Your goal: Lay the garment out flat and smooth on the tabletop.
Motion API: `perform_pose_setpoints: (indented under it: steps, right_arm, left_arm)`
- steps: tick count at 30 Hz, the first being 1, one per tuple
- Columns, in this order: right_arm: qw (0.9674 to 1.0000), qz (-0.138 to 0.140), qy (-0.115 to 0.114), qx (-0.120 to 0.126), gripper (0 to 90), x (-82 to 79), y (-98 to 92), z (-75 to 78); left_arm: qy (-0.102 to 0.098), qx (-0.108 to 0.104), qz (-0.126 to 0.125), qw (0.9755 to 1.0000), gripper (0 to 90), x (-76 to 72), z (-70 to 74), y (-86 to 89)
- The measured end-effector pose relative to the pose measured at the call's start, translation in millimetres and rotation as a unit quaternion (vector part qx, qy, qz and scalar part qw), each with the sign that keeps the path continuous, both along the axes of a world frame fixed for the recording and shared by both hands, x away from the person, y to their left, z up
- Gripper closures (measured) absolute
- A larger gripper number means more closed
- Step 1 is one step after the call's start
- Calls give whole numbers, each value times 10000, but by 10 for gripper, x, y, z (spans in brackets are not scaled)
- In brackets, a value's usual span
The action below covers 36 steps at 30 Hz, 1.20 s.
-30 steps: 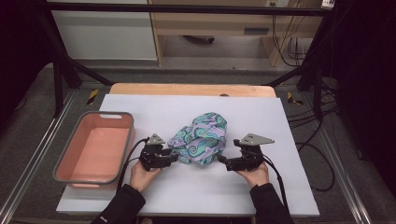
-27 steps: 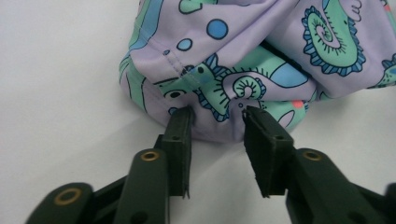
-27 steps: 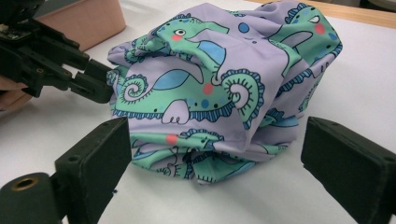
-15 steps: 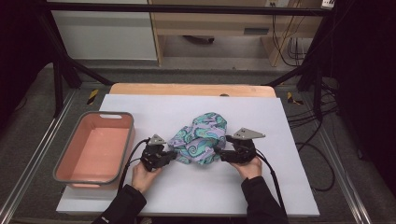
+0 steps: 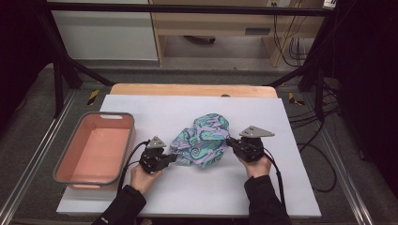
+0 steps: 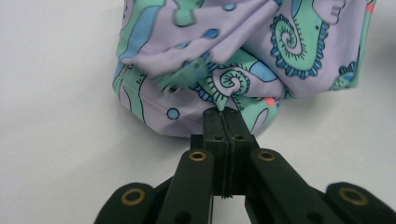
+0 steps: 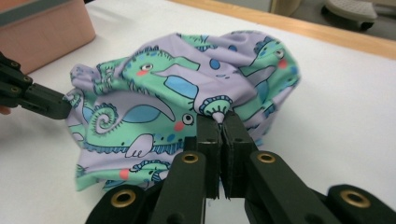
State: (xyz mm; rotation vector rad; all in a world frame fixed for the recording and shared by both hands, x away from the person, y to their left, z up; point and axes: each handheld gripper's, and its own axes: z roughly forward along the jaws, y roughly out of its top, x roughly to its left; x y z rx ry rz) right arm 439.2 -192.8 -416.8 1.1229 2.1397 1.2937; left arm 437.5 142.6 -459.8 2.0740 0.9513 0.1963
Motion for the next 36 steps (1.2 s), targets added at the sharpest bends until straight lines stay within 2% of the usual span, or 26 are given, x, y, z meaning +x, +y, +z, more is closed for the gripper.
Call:
perform_pose_setpoints:
  steps: [4, 7, 10, 14, 16, 17, 19, 22, 25, 30, 33, 35, 36]
  right_arm:
    - [9998, -154, -75, -33, 880, -173, -226, 165]
    - [9996, -227, -108, -140, 880, -311, -406, 205]
    - [9992, -342, 33, -222, 878, -403, -566, 98]
    - [9979, -401, 415, -280, 858, -425, -715, -165]
    - [9978, -377, 465, -276, 792, -426, -729, -265]
    - [9980, -354, 437, -298, 730, -426, -716, -277]
    - [9987, -336, 175, -343, 613, -439, -650, -225]
    - [9996, -129, -159, -213, 462, -466, -479, -96]
    - [9996, 65, -252, -109, 371, -436, -227, -33]
    - [9983, 564, 6, -127, 317, -260, 268, -116]
    - [9977, 606, 114, -274, 316, -129, 522, -242]
    - [9975, 591, 269, -291, 359, -33, 622, -341]
    - [9972, 595, 347, -301, 423, 1, 653, -382]
  left_arm:
    - [-89, 126, -190, 9997, 892, -126, 93, -30]
    - [-112, 192, -334, 9992, 892, -241, 127, -43]
    - [-110, 272, -452, 9985, 892, -338, 106, -67]
    - [-90, 349, -535, 9979, 891, -378, 51, -87]
    - [-49, 355, -521, 9980, 890, -366, 19, -84]
    - [-35, 372, -513, 9980, 890, -362, 8, -83]
    - [-19, 330, -451, 9984, 890, -355, -1, -75]
    - [-35, 312, -399, 9987, 890, -352, -3, -71]
    - [-50, 331, -416, 9986, 889, -358, -9, -71]
    - [-103, 370, -525, 9979, 888, -366, -15, -78]
    - [-83, 372, -536, 9978, 888, -366, -22, -80]
    - [-96, 384, -543, 9977, 888, -371, -21, -84]
    - [-93, 375, -553, 9977, 888, -371, -19, -83]
